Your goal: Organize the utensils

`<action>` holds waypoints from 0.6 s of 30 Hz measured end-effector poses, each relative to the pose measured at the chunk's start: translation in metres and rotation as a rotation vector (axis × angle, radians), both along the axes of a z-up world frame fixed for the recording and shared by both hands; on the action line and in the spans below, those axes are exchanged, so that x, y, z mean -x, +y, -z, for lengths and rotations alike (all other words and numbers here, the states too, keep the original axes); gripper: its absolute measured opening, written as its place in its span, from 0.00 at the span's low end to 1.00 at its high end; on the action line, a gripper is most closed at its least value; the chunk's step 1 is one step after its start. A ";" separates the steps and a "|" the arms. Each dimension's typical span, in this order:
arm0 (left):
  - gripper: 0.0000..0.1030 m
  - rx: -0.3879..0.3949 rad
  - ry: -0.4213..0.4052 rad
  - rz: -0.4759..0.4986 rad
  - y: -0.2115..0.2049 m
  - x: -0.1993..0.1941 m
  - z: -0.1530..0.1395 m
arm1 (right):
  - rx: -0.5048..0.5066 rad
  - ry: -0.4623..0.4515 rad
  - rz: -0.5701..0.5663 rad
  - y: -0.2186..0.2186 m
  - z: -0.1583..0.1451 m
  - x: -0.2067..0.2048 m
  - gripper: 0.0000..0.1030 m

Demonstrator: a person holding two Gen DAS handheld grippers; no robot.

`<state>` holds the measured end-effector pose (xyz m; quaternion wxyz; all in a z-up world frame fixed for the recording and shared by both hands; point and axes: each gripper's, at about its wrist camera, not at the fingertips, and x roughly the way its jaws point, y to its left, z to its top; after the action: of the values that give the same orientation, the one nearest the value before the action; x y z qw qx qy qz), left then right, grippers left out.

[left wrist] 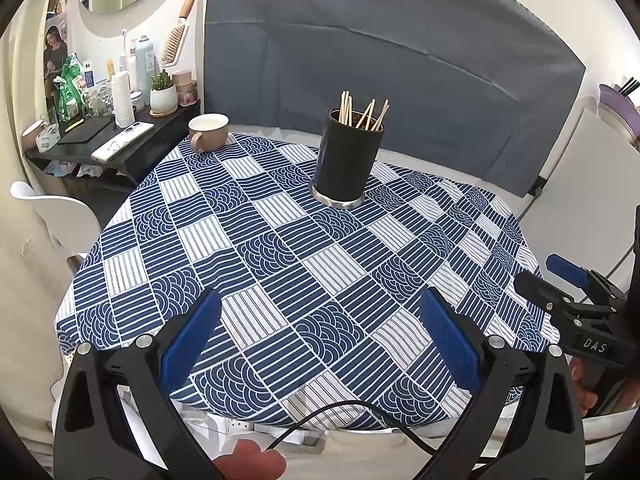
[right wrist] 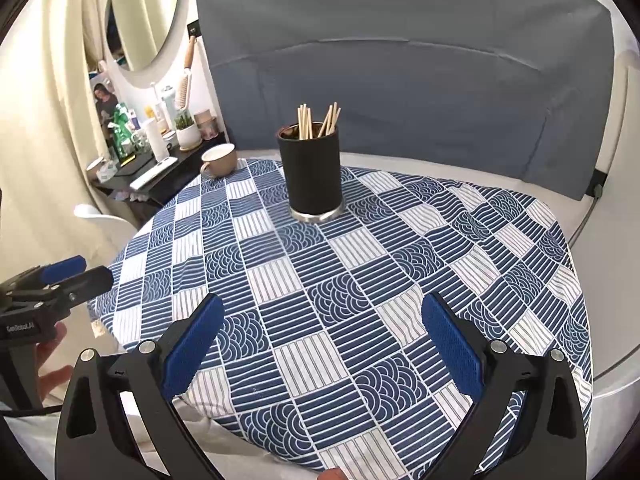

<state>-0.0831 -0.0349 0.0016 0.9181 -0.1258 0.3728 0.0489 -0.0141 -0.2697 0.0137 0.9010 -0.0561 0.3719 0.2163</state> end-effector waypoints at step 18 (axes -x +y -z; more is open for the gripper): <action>0.94 0.113 -0.053 0.073 0.050 -0.031 -0.002 | 0.017 -0.003 0.079 0.028 0.002 -0.009 0.92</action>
<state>-0.0517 0.0153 0.0035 0.9203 -0.1648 0.3547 -0.0092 -0.0053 -0.2420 0.0120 0.9088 -0.0492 0.3744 0.1775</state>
